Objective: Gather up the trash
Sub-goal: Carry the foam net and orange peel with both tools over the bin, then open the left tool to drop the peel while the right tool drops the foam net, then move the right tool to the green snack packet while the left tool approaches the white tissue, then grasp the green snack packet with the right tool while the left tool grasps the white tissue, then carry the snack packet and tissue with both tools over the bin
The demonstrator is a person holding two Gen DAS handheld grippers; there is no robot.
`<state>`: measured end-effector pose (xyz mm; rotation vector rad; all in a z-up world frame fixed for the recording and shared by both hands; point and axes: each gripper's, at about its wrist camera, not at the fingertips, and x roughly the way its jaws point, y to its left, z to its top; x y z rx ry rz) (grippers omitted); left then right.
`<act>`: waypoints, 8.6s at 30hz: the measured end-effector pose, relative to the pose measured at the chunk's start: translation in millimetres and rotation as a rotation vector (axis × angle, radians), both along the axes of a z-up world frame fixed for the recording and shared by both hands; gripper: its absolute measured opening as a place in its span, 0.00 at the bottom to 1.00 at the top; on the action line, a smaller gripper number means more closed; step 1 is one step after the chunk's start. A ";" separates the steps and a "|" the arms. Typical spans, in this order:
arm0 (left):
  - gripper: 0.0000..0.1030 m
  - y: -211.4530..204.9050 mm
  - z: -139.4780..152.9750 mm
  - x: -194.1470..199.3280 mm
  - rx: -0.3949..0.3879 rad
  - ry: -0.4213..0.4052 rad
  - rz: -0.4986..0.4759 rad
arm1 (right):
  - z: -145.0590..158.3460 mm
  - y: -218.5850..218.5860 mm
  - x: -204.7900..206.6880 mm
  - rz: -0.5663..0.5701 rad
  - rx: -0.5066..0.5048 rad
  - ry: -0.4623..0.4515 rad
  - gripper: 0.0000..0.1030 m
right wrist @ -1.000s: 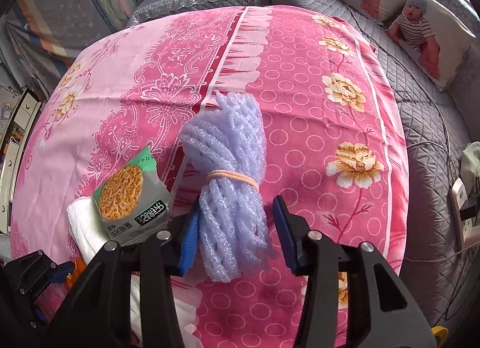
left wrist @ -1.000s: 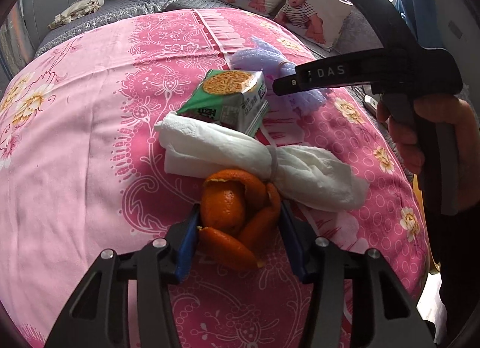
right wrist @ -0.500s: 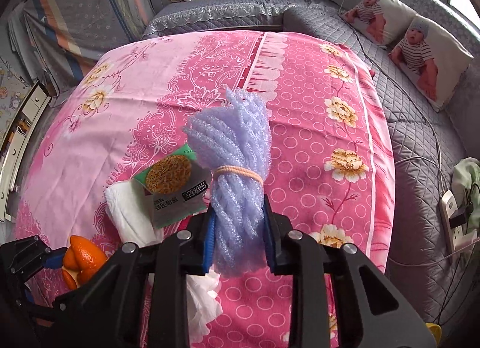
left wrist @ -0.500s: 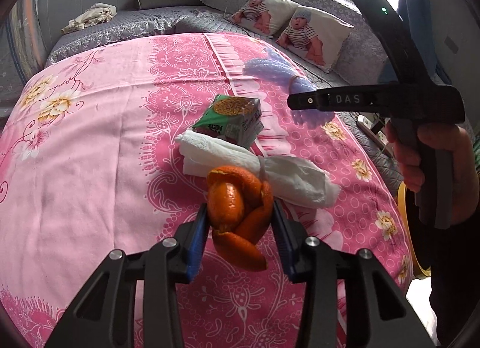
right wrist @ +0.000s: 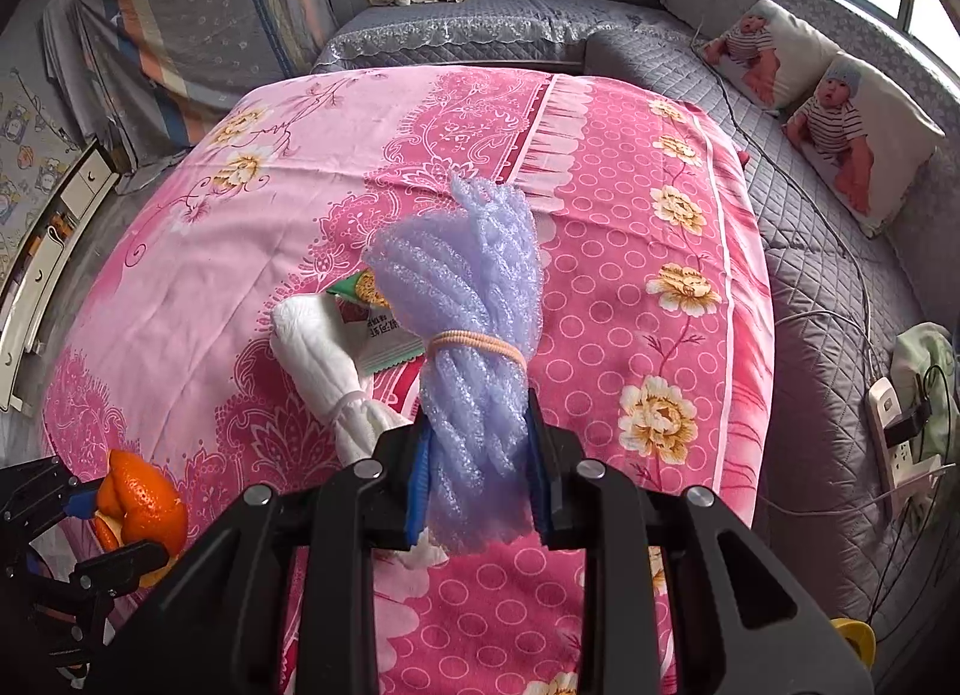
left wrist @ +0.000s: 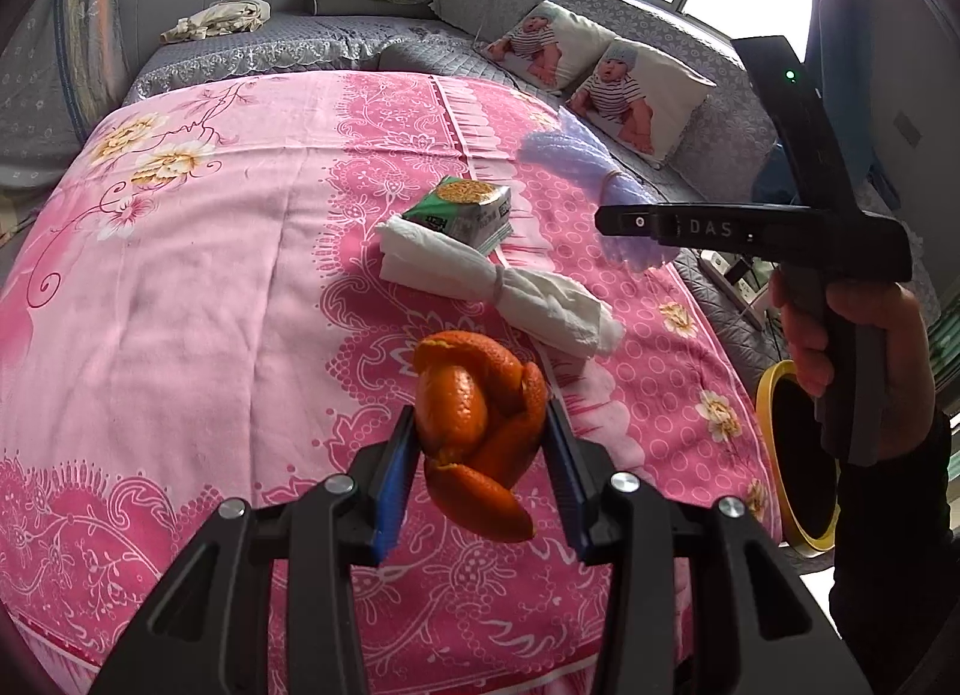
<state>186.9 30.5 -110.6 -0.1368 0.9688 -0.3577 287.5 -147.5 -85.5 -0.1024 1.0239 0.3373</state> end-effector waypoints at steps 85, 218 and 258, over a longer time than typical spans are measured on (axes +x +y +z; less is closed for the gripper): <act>0.67 -348.7 -39.9 -50.8 0.003 0.112 -0.677 | -78.2 -388.2 -182.5 -0.722 -0.005 0.162 0.45; 0.12 -42.2 -26.2 81.1 -0.112 -0.056 0.010 | 13.7 2.4 105.6 0.028 0.401 0.199 0.09; 0.12 -330.1 -9.9 -45.6 -0.118 -0.004 -0.666 | -34.2 -372.1 -154.0 -0.660 0.173 0.213 0.09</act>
